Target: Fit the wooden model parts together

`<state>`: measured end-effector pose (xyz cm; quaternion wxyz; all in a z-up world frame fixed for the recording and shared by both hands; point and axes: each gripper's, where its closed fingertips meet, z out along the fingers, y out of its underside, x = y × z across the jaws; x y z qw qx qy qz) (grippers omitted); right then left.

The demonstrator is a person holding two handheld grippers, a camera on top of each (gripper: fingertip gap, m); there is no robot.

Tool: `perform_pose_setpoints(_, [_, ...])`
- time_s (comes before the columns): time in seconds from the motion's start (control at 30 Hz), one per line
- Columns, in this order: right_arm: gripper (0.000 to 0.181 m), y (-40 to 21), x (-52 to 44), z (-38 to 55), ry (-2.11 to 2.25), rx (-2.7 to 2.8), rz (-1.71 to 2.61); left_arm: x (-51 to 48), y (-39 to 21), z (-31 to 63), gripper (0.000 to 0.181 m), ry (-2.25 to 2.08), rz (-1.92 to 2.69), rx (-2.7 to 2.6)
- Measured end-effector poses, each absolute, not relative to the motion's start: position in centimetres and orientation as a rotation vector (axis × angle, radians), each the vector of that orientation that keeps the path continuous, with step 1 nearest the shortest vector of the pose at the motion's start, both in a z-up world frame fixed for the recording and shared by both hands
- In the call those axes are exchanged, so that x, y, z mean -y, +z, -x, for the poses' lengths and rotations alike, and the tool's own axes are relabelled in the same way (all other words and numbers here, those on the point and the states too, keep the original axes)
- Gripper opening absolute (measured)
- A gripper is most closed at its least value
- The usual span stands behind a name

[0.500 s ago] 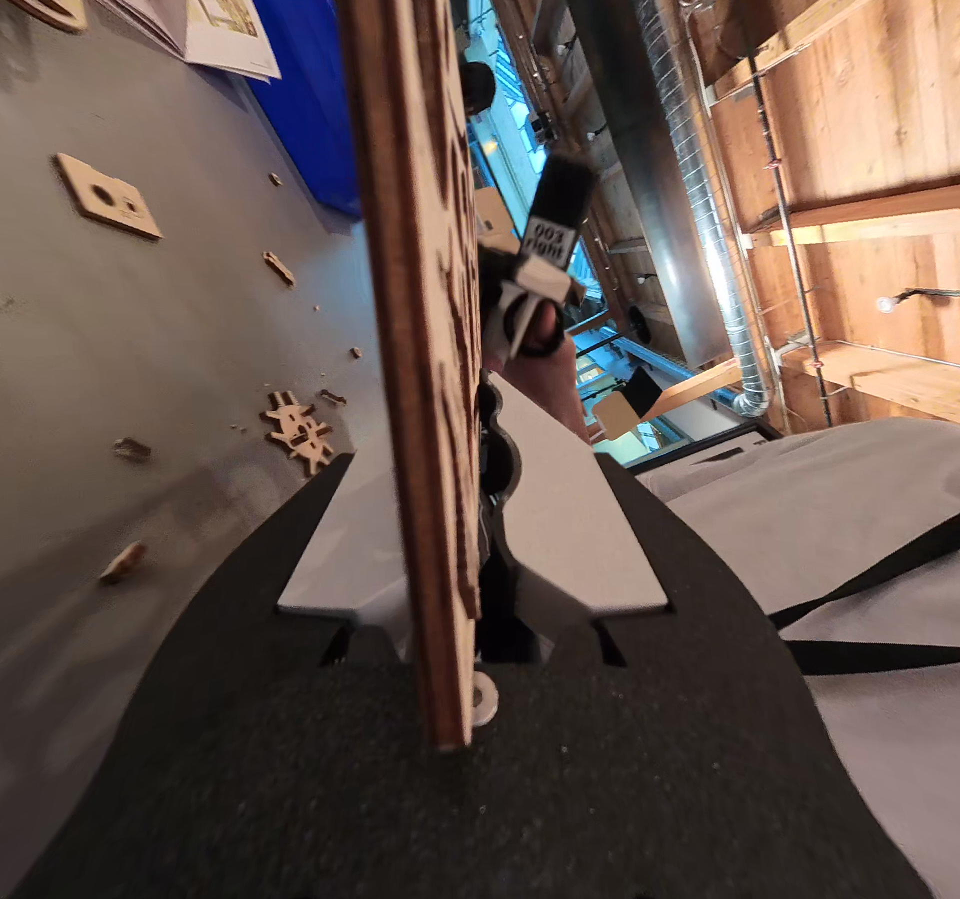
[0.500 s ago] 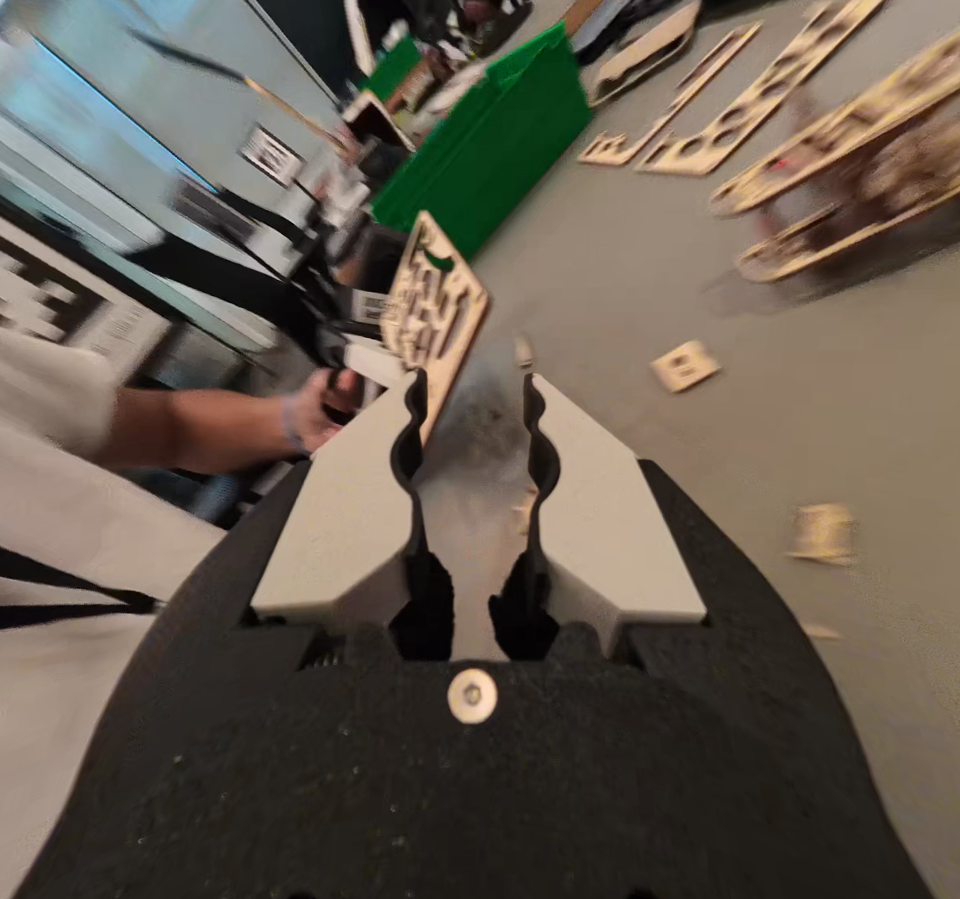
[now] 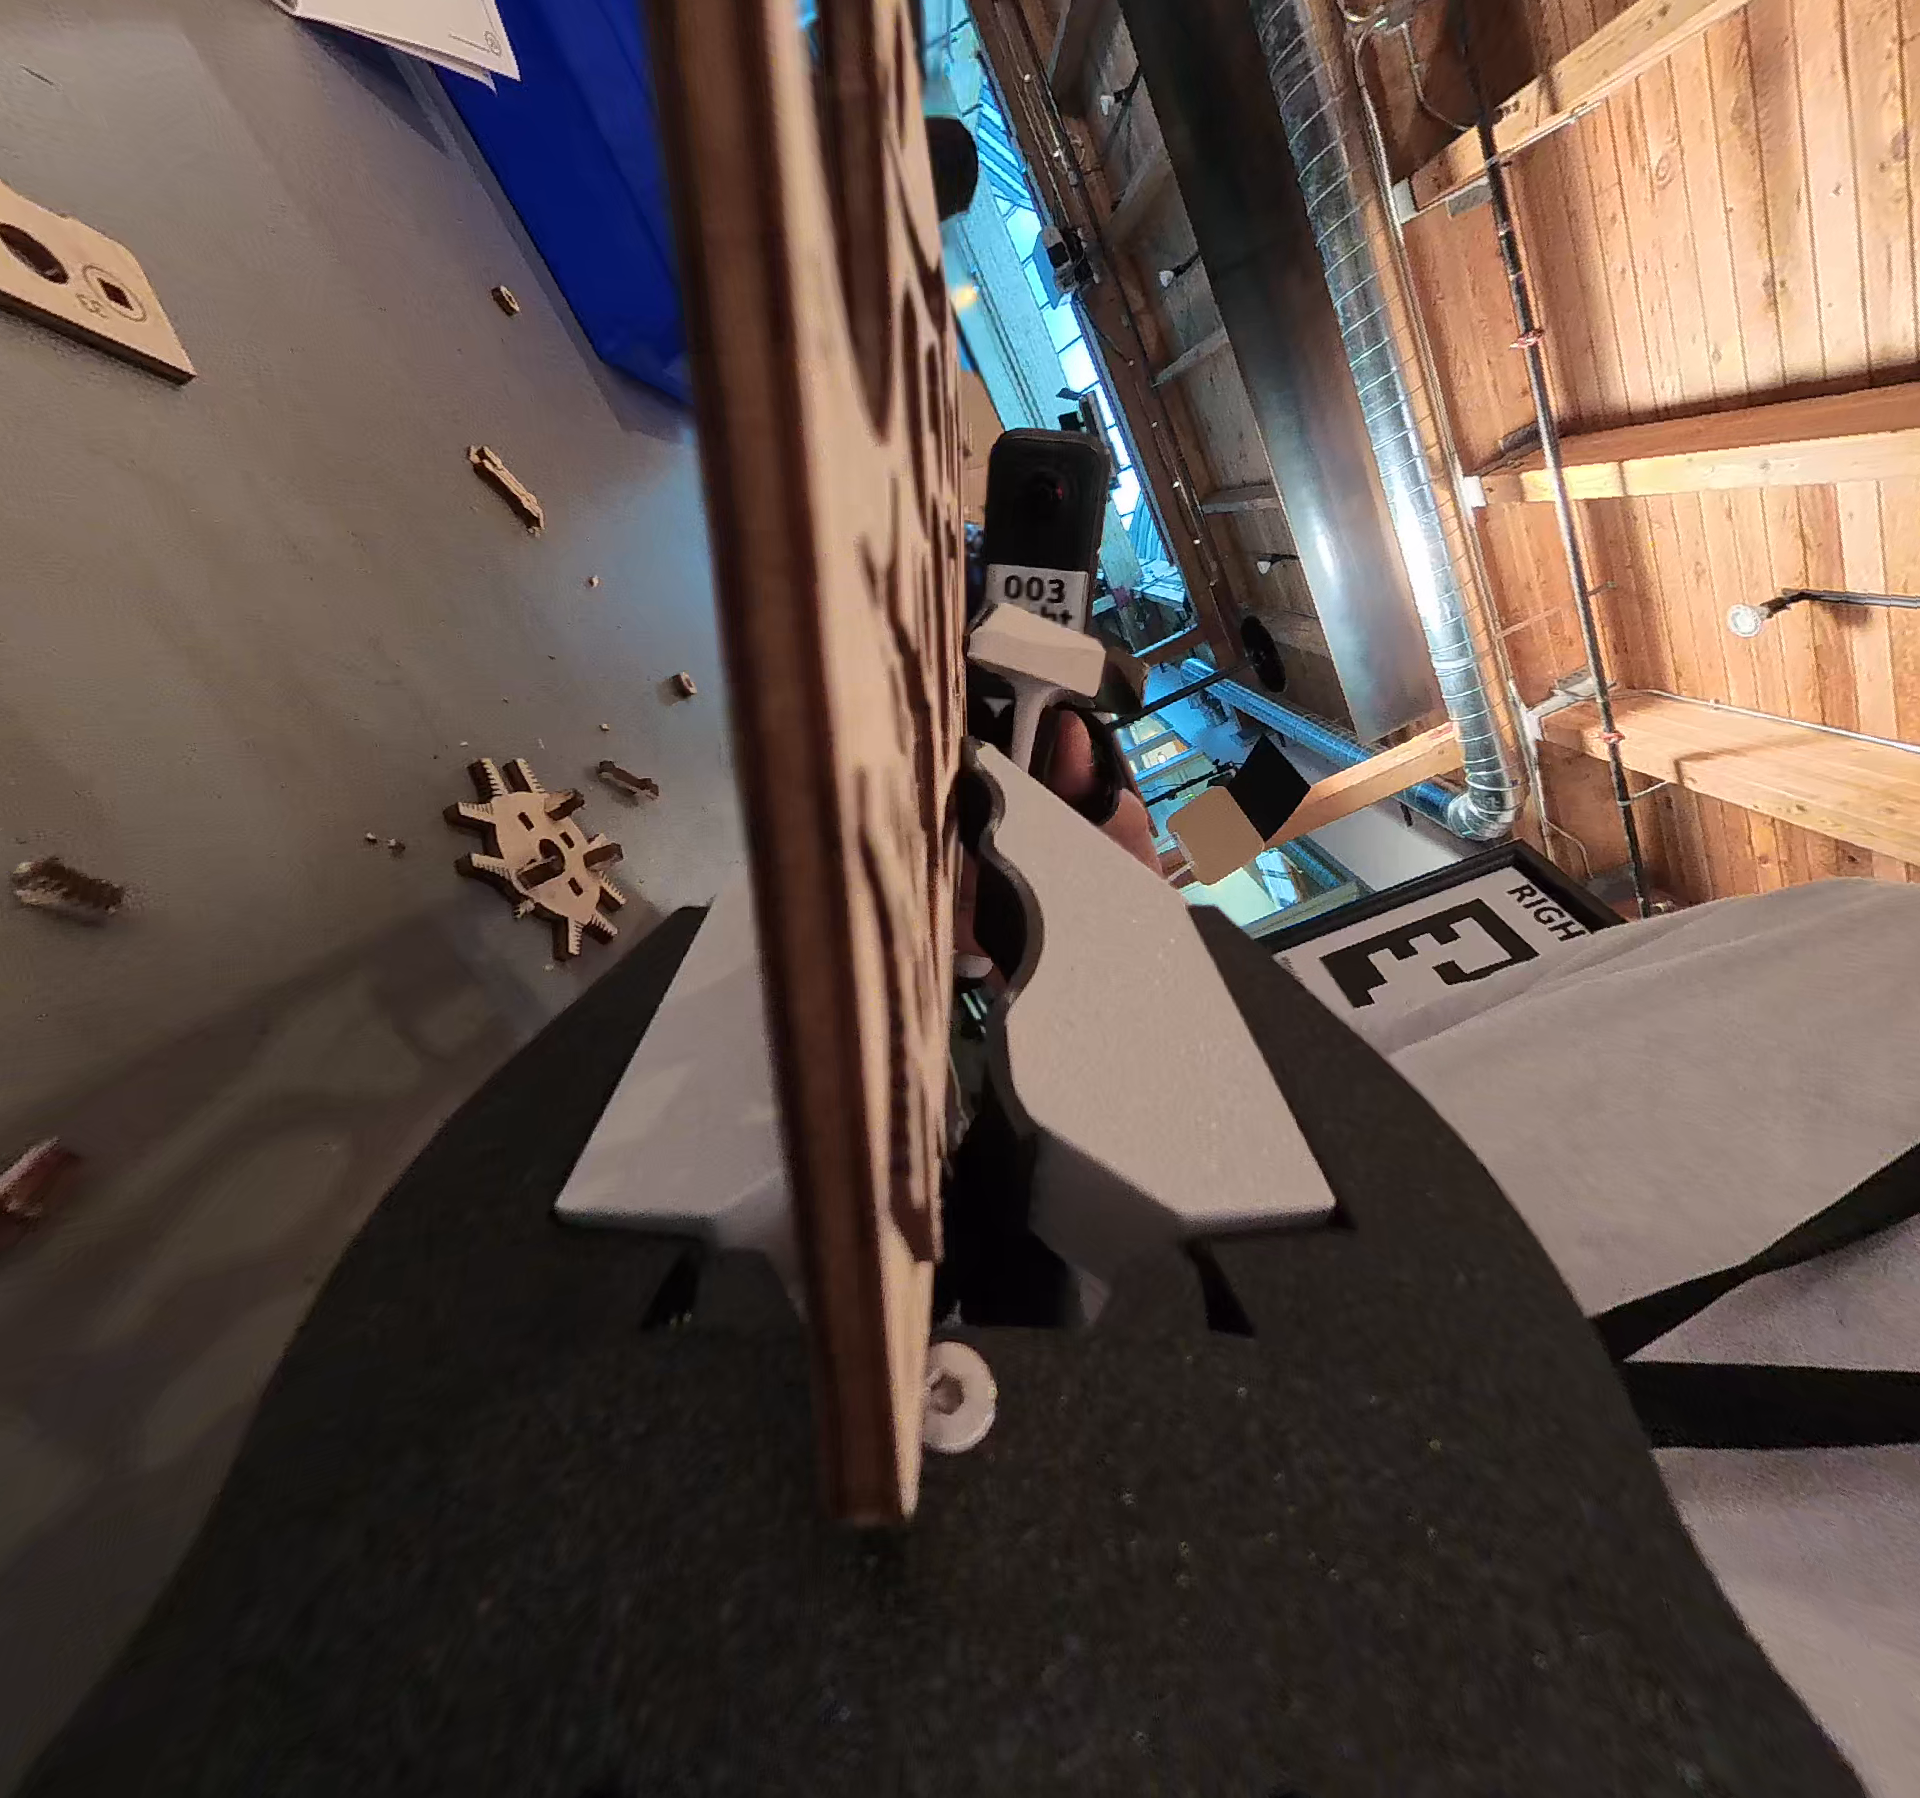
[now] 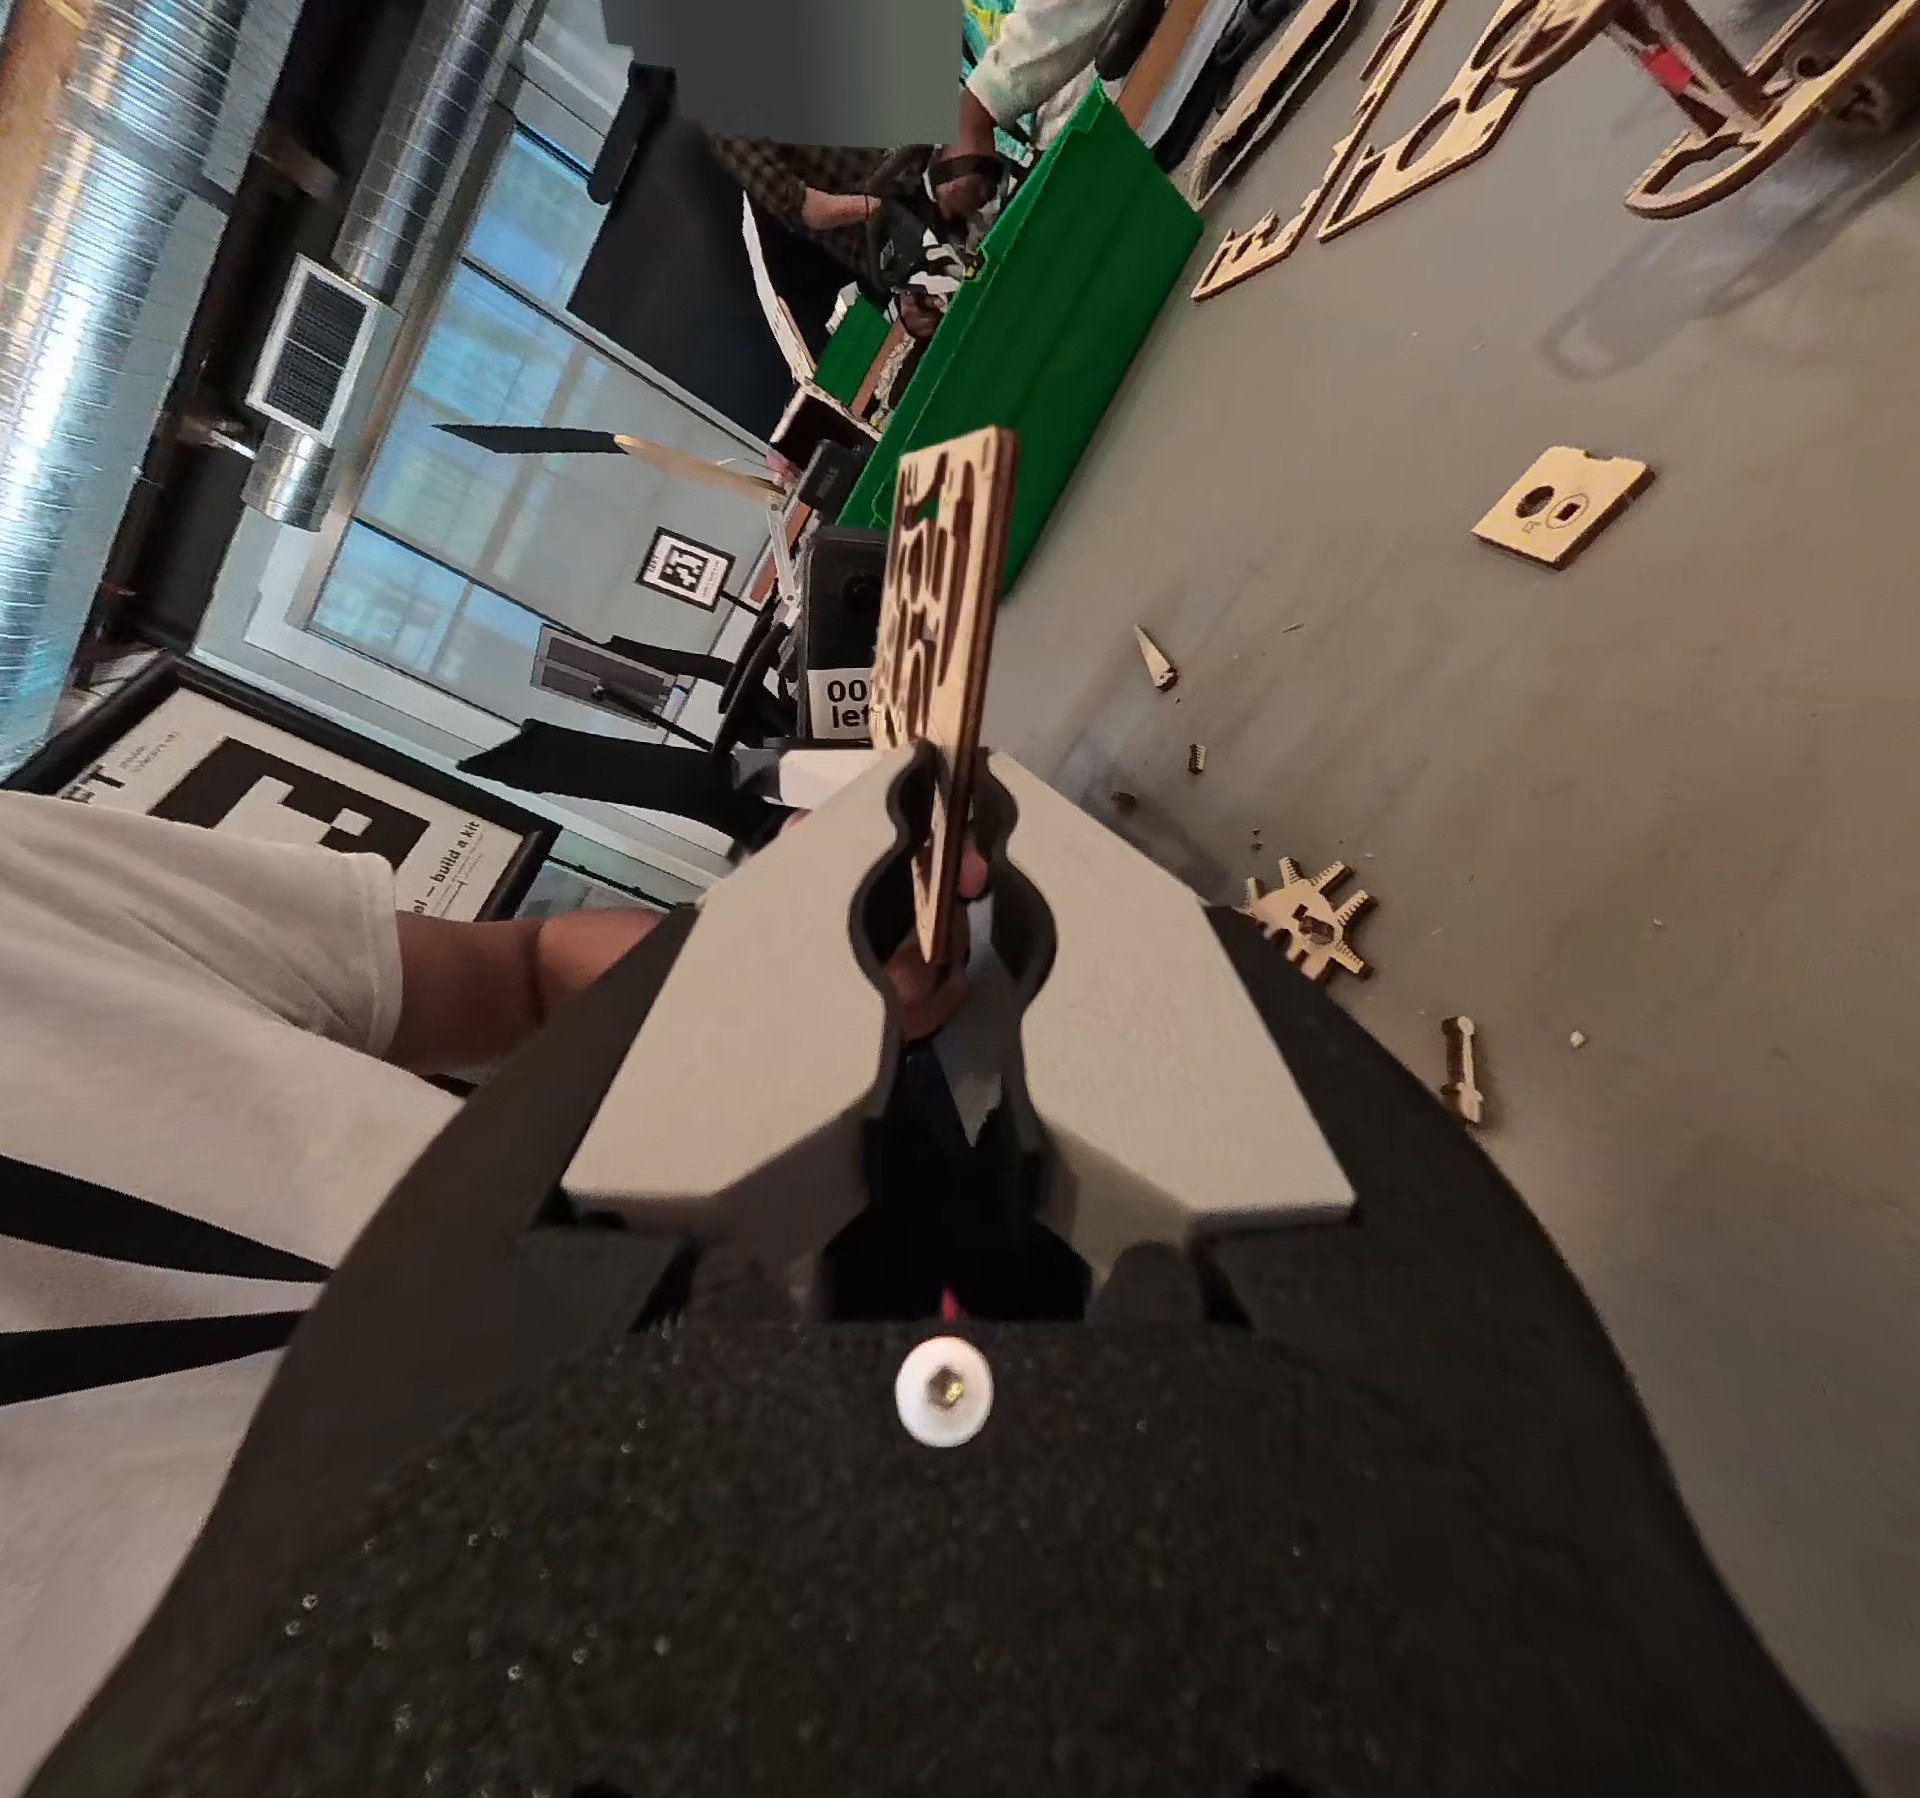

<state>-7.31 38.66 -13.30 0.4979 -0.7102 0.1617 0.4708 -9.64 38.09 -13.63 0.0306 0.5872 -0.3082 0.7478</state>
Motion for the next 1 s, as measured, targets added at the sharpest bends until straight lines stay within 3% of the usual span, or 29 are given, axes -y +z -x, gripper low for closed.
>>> perform_pose_setpoints(0.4, [0.014, -14.9, -38.5, 6.7, 0.736, -0.269, 1.959, -37.8, -14.5, 9.3, 0.002, 2.277, -1.973, 1.196])
perform_pose_setpoints(0.5, [0.009, -16.8, -38.3, 6.0, 0.533, -0.245, 2.056, -37.2, -15.1, 9.1, 0.000, 2.241, -2.023, 1.354])
perform_pose_setpoints(0.63, [0.009, -16.5, -38.5, 6.0, 0.649, -0.291, 1.989, -37.8, -15.2, 8.8, 0.000, 2.243, -1.985, 1.196])
perform_pose_setpoints(0.83, [0.024, -15.1, -38.1, 4.0, 0.748, -0.251, 1.893, -39.8, -14.9, 8.9, 0.000, 2.278, -1.981, 1.008])
perform_pose_setpoints(1.0, [0.033, -16.5, -35.2, 1.5, 0.562, -0.063, 2.044, -42.9, -14.2, 9.7, 0.000, 2.280, -2.058, 1.011])
